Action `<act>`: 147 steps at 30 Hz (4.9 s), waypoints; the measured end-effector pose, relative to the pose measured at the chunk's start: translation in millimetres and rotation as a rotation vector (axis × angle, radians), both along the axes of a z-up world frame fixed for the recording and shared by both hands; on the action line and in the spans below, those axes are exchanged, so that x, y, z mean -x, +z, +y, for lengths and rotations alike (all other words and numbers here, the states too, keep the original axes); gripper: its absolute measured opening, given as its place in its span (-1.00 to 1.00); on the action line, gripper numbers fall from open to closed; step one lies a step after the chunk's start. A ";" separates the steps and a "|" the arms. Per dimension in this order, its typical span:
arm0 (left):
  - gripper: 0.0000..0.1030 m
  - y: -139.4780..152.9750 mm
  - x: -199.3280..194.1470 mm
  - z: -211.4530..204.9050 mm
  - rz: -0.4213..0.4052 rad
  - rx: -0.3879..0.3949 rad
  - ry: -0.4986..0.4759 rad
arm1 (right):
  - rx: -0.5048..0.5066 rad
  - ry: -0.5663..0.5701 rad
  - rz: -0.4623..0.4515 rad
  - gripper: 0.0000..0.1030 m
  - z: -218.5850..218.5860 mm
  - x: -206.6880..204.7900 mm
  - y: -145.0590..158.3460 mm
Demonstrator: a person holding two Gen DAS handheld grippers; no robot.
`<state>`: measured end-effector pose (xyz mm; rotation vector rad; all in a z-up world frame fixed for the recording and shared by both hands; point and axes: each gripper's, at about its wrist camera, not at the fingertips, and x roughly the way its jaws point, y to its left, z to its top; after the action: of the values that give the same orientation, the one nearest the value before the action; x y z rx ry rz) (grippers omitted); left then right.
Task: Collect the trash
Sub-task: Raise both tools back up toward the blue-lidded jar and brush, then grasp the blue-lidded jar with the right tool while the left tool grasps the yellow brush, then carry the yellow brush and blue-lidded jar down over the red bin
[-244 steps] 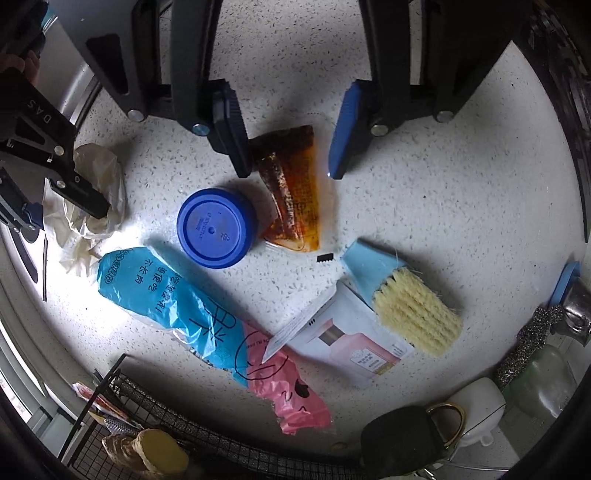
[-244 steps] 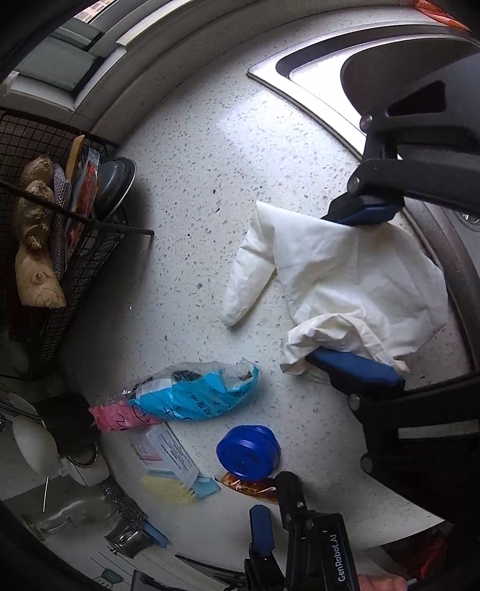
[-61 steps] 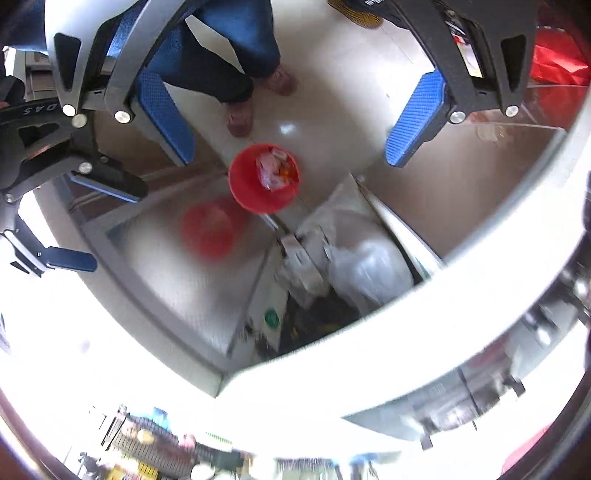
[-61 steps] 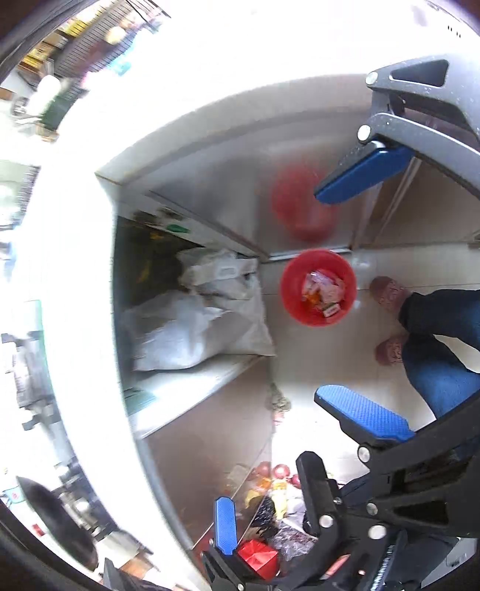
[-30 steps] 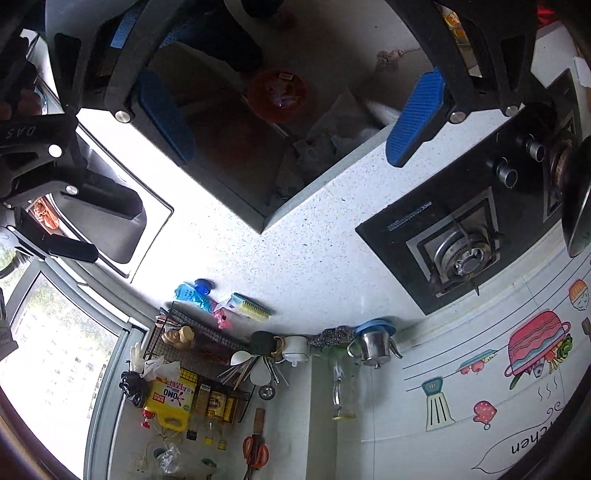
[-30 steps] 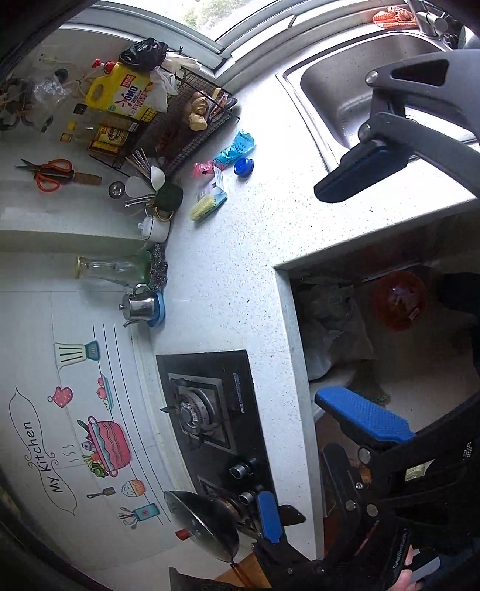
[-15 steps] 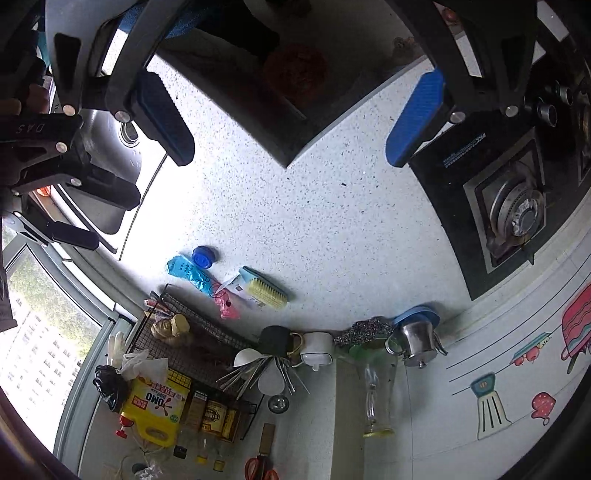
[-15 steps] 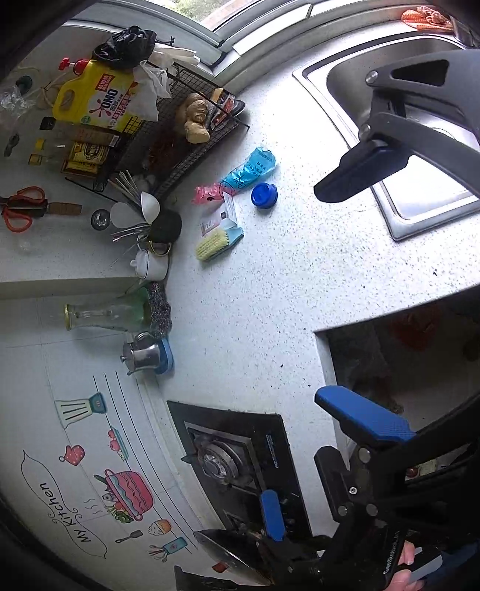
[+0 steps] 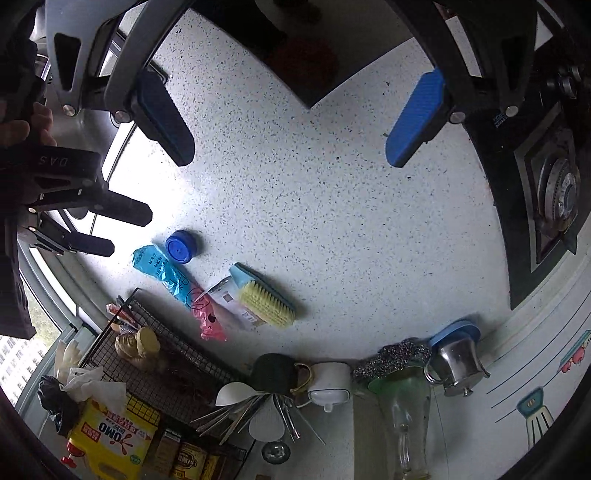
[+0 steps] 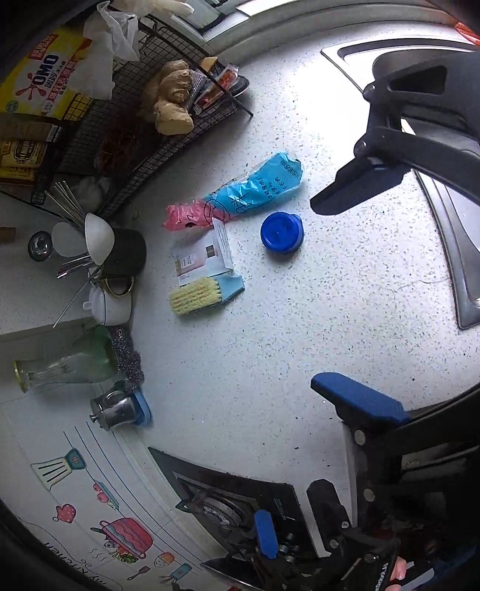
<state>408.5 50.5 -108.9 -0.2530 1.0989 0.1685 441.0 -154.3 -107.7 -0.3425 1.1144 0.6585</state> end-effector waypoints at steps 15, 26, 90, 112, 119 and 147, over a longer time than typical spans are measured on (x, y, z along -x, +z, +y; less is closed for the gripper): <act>1.00 -41.2 -54.4 -6.7 0.091 -0.004 0.001 | 0.109 0.057 0.076 0.18 5.7 -55.1 -61.4; 1.00 -40.2 -57.8 -7.2 0.108 -0.034 -0.029 | 0.139 0.057 0.082 -0.09 9.4 -57.6 -77.7; -0.26 -101.8 -198.5 19.3 0.176 -0.031 0.006 | 0.001 -0.076 0.120 -0.17 -15.2 -101.3 -68.6; -0.27 -8.3 -14.0 -6.3 0.058 -0.049 -0.076 | -0.004 -0.033 0.003 -0.17 13.5 3.4 3.8; -0.28 2.3 78.8 2.3 0.047 -0.043 -0.069 | 0.004 -0.005 -0.044 -0.17 24.5 82.6 23.4; -0.28 -109.5 348.4 4.8 0.221 0.062 -0.016 | 0.029 0.051 0.063 -0.17 56.1 316.2 -72.4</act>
<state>60.1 55.4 -218.4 -0.2860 1.3267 0.1508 124.8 -98.2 -180.2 -0.3780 1.1788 0.7029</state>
